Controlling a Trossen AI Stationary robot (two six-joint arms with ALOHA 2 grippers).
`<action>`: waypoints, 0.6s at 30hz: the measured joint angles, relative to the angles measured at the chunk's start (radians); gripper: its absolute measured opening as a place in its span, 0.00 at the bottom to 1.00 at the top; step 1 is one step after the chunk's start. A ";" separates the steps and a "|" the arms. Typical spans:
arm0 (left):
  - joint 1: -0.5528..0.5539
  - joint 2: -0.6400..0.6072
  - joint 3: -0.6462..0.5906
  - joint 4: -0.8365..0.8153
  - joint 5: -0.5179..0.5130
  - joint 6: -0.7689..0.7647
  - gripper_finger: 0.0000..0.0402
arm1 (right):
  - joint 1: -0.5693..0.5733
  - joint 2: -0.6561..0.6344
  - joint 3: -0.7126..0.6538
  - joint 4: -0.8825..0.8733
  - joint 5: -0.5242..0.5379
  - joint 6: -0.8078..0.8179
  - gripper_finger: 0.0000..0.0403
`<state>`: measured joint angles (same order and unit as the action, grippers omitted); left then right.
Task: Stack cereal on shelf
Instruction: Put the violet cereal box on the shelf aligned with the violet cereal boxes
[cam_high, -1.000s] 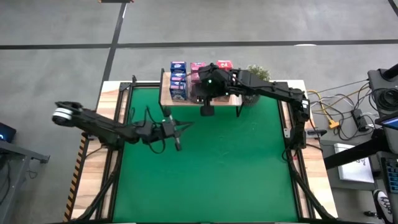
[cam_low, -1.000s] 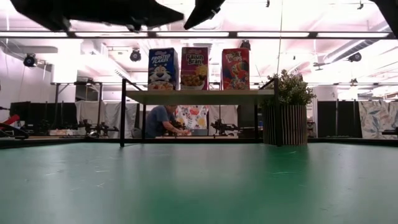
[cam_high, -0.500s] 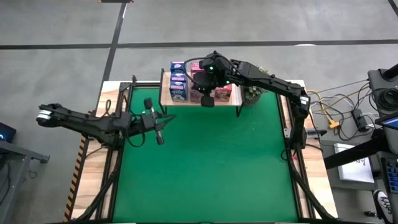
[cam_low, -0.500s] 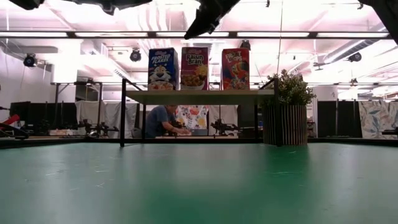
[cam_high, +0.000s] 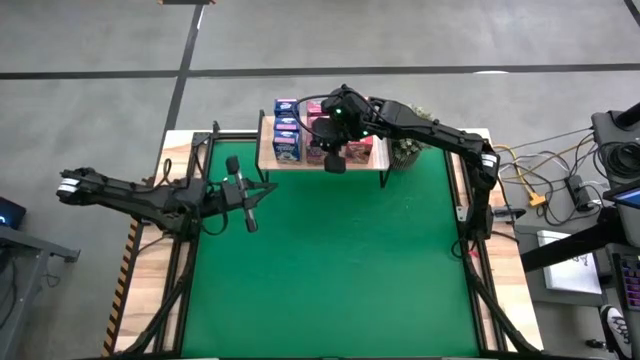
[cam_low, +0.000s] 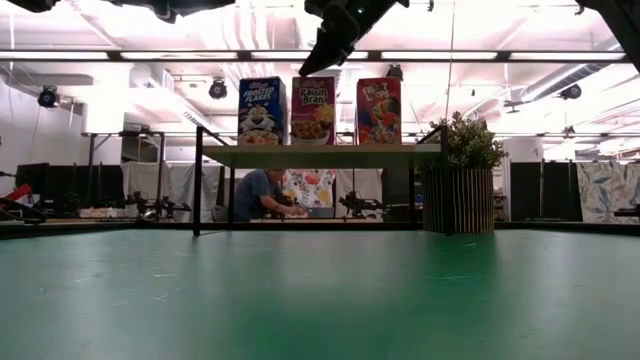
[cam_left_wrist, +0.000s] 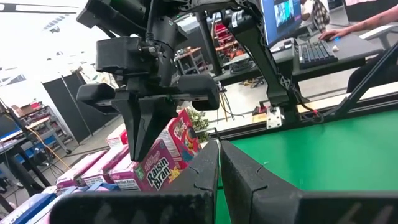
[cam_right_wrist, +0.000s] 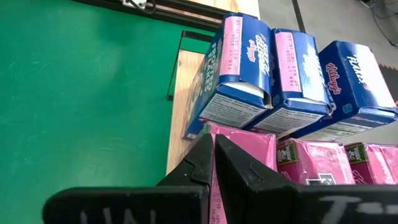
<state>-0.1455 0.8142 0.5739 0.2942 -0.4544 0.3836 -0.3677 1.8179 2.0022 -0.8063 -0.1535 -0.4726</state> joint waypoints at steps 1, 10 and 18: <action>0.000 0.001 0.000 0.000 0.000 0.000 0.00 | 0.000 0.000 0.000 0.000 0.000 -0.001 0.02; 0.000 0.002 0.000 -0.006 0.000 0.000 0.00 | 0.001 -0.001 0.000 -0.016 0.003 -0.014 0.02; 0.000 0.002 0.000 -0.006 0.000 0.000 0.00 | 0.001 -0.002 0.010 -0.024 0.005 -0.027 0.02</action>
<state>-0.1455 0.8162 0.5739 0.2882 -0.4541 0.3836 -0.3672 1.8164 2.0124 -0.8301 -0.1490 -0.4995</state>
